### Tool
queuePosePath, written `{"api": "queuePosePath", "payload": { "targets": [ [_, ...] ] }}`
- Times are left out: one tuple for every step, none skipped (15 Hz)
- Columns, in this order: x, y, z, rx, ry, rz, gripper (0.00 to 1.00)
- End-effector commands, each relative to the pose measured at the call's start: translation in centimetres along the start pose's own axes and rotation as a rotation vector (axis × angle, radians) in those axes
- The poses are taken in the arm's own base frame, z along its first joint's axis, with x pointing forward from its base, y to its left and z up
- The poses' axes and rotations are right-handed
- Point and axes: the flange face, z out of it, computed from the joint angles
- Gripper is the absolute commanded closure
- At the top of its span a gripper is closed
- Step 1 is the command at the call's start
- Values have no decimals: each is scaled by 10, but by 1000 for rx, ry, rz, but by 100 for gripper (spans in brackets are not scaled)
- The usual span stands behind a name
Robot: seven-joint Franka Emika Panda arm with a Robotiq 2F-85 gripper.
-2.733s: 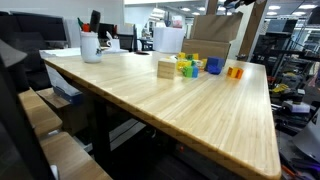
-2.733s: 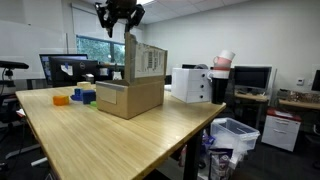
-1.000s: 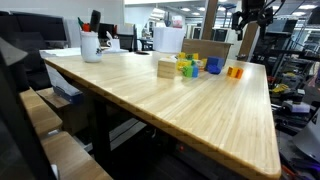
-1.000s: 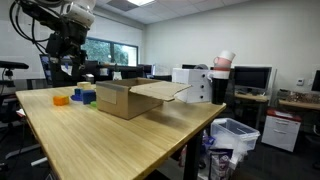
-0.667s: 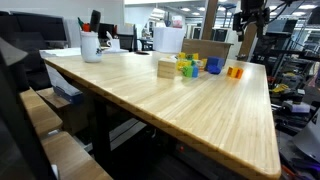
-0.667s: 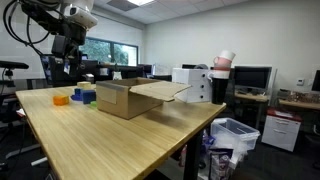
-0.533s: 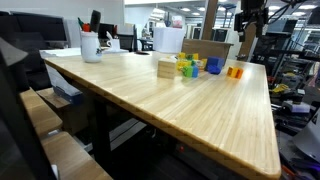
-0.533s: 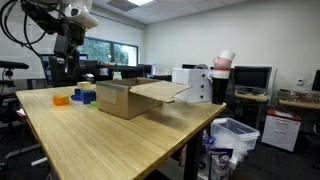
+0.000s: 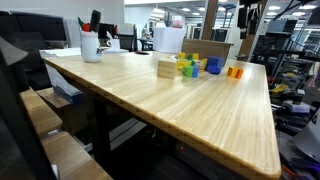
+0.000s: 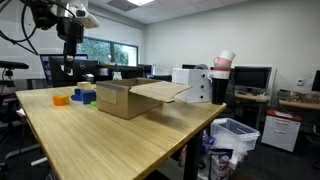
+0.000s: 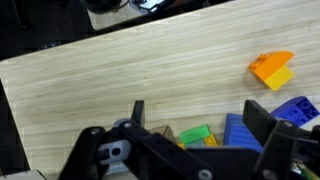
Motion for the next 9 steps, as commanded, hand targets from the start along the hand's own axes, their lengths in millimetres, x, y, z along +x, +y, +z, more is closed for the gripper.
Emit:
{"api": "queuePosePath", "payload": {
  "targets": [
    [1, -11, -20, -17, 70, -185, 0],
    [2, -13, -25, -15, 83, -219, 0],
    [2, -14, -28, -11, 99, -257, 0],
    [4, -14, -26, -5, 104, -299, 0],
    [1, -15, -24, 5, 72, -199, 0],
    [1, -16, -26, 6, 81, -230, 0],
    [1, -17, -27, 7, 85, -247, 0],
    [2, -17, -27, 8, 86, -255, 0],
    [2, -16, -27, 9, 86, -260, 0]
  ]
}}
